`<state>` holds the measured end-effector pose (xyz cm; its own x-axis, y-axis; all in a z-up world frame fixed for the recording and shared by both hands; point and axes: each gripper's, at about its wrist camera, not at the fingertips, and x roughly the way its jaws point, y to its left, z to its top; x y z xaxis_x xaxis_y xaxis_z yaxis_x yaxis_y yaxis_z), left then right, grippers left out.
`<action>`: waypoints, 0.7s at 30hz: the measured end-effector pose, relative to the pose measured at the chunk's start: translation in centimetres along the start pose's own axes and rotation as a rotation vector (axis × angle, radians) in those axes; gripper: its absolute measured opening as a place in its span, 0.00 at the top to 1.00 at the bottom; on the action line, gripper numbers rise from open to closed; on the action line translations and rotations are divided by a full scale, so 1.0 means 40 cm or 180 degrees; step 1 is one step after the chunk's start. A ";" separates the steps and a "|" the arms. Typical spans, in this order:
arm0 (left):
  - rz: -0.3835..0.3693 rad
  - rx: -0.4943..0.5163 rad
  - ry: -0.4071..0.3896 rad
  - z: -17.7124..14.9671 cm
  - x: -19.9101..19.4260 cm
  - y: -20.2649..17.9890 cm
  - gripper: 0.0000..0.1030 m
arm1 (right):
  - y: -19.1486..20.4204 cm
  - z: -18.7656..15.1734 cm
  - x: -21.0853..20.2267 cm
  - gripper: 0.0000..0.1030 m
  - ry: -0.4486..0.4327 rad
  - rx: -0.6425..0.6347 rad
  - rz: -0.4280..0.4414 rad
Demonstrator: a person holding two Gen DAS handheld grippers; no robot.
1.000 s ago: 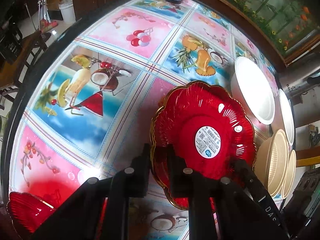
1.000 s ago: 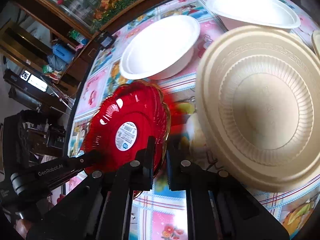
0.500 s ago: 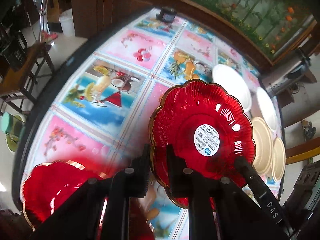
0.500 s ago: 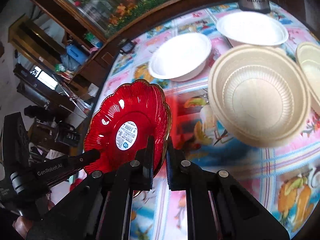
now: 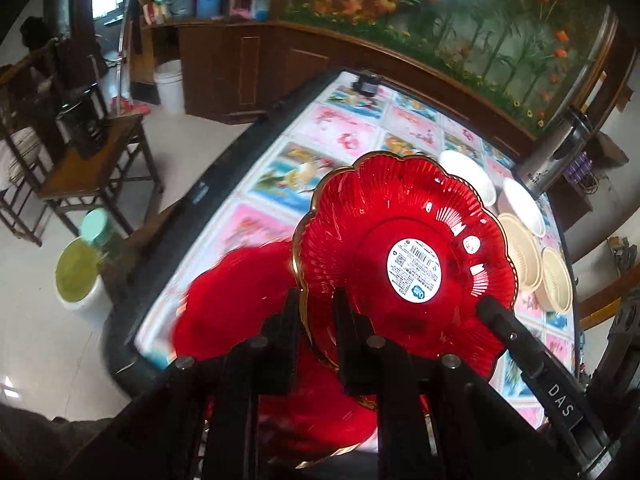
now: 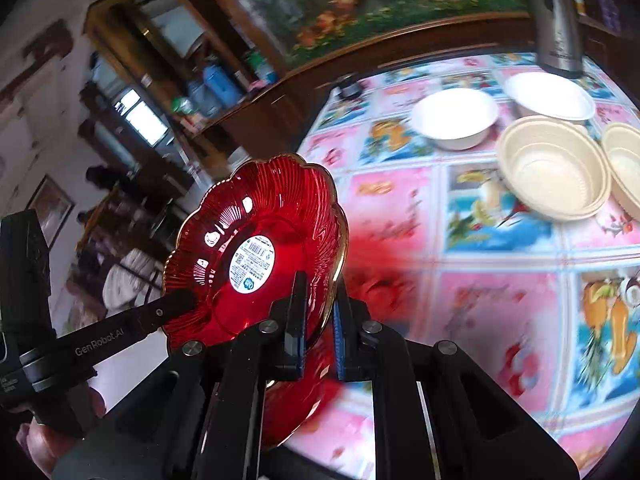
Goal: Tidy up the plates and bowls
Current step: 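Lift the sticker plate with the right gripper toward the stack in the left gripper, then set the sticker plate onto the red stack and open the right gripper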
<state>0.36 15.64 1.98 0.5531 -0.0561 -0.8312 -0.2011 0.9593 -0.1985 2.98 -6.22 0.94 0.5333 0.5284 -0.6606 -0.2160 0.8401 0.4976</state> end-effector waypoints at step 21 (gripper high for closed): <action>0.0245 -0.0172 0.0464 -0.124 0.113 0.171 0.85 | 0.082 -0.158 0.198 0.89 0.0820 -0.0307 -0.0281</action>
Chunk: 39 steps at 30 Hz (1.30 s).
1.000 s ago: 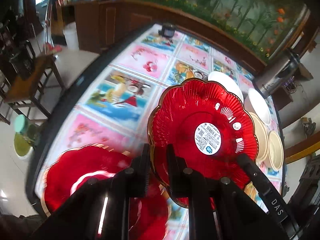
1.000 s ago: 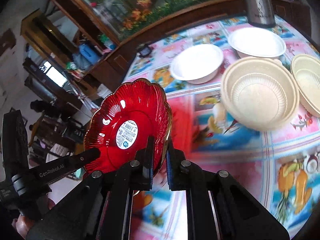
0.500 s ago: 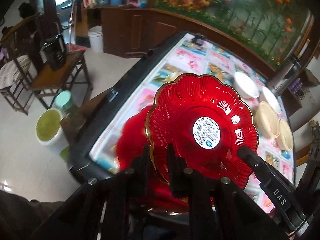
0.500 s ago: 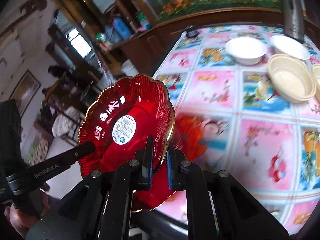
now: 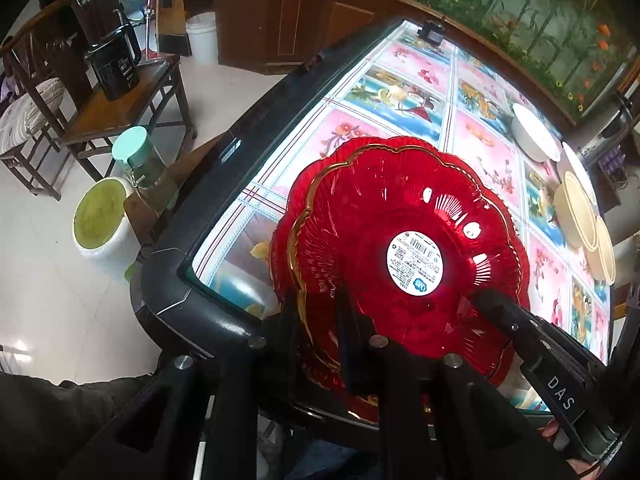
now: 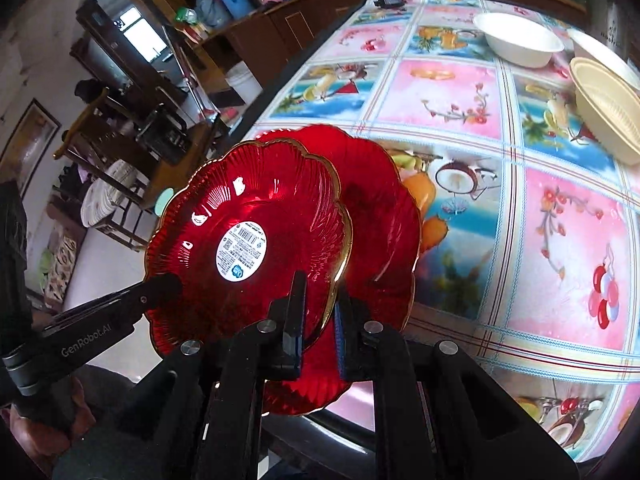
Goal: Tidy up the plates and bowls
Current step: 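Set the sticker plate onto the red stack and open the right gripper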
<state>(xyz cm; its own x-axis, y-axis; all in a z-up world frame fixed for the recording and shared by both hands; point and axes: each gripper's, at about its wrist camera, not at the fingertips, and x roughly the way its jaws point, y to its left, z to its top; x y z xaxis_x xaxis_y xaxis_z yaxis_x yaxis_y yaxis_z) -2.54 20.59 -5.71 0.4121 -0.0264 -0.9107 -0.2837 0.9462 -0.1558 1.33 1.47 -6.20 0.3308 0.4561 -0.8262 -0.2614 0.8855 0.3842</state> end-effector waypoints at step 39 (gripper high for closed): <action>0.0112 0.0158 -0.0527 -0.027 -0.098 -0.037 0.47 | 0.018 0.042 -0.141 0.83 -0.0845 -0.0479 -0.0324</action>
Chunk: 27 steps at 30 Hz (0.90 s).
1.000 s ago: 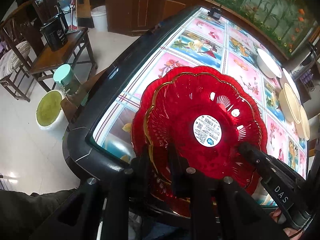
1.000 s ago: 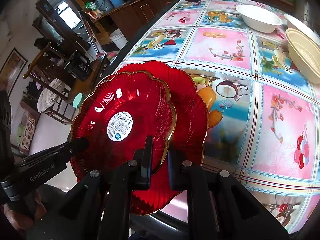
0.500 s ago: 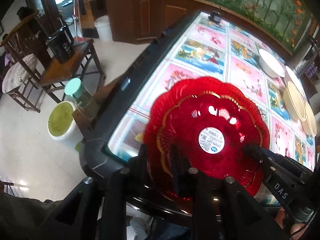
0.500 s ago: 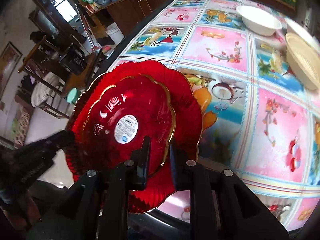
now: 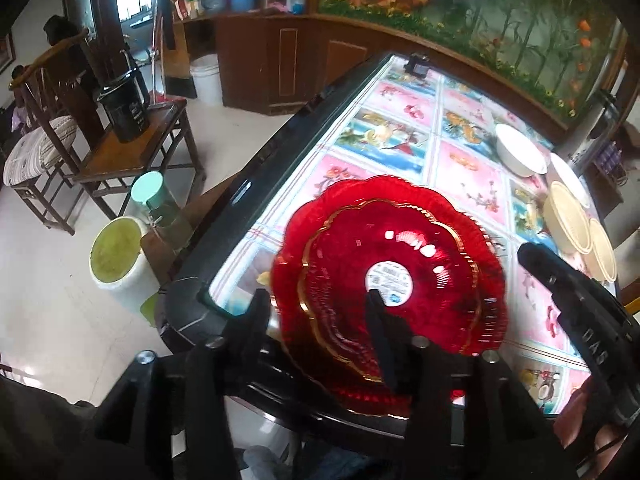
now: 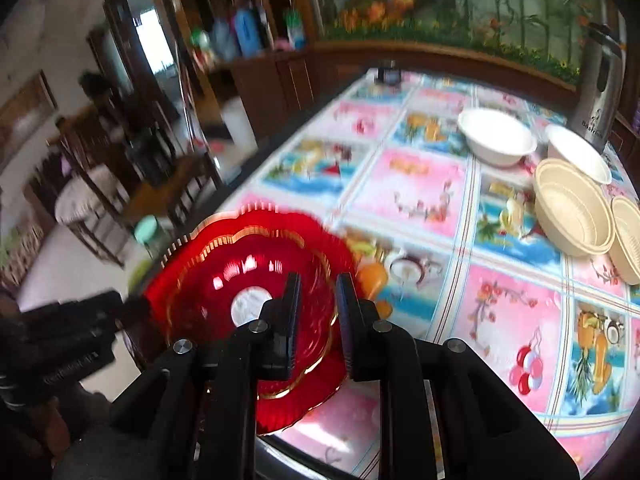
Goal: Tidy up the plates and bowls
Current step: 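Set the sticker plate onto the red stack and open the right gripper, then move the right gripper to the beige bowl and grasp its rim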
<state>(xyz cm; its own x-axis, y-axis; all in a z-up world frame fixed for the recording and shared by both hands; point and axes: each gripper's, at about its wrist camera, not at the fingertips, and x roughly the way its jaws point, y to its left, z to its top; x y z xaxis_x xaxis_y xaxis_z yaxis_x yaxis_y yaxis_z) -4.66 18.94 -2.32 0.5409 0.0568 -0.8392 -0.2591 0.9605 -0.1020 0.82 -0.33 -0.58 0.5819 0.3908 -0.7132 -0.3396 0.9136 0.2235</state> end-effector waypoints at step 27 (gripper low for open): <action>-0.0234 0.0885 -0.0438 -0.028 -0.031 -0.411 0.35 | -0.442 -0.127 -0.183 0.61 -0.0846 0.0833 -0.0409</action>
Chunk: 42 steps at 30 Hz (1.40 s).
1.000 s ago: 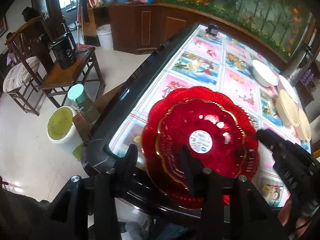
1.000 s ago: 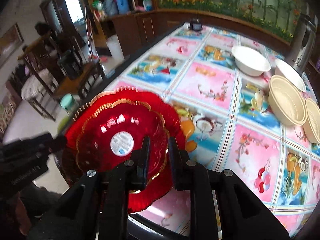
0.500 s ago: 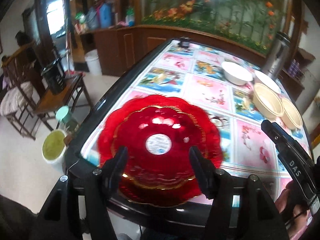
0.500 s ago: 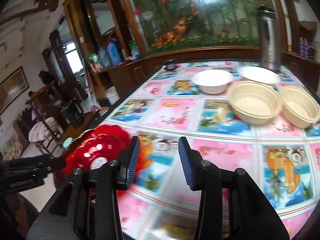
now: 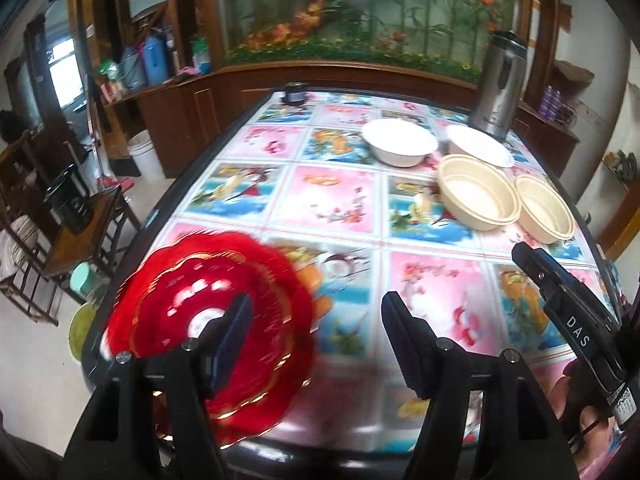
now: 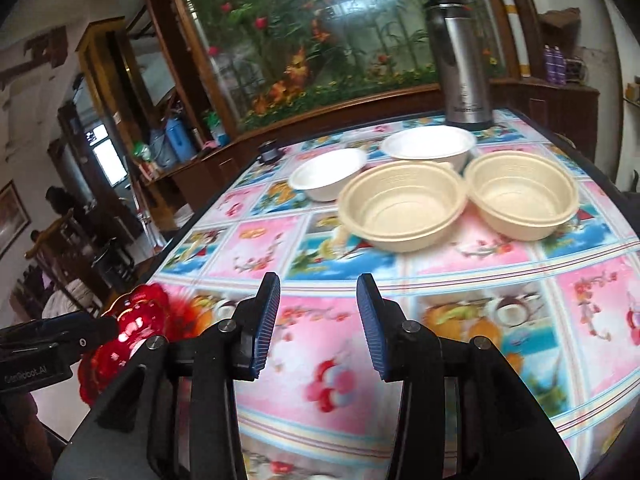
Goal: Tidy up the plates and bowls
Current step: 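Move the right gripper to the beige bowl and grasp its rim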
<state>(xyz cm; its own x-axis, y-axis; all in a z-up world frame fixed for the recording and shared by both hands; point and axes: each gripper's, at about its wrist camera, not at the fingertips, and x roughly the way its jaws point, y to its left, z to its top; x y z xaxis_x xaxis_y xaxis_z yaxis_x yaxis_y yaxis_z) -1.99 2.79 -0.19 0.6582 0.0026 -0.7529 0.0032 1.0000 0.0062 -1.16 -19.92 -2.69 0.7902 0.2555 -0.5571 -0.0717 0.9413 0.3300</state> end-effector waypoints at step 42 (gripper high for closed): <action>-0.0595 -0.0599 0.1100 0.307 0.449 -0.248 0.35 | -0.360 0.139 0.215 0.61 0.0597 0.1892 0.0455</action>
<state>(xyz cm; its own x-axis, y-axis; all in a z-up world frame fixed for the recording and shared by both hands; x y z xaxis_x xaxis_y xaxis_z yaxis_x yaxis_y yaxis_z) 19.03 -7.17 -5.69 0.3686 -0.2087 -0.9059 -0.0600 0.9671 -0.2473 10.05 -32.52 -8.01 0.6739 0.4545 -0.5825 0.2240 0.6256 0.7473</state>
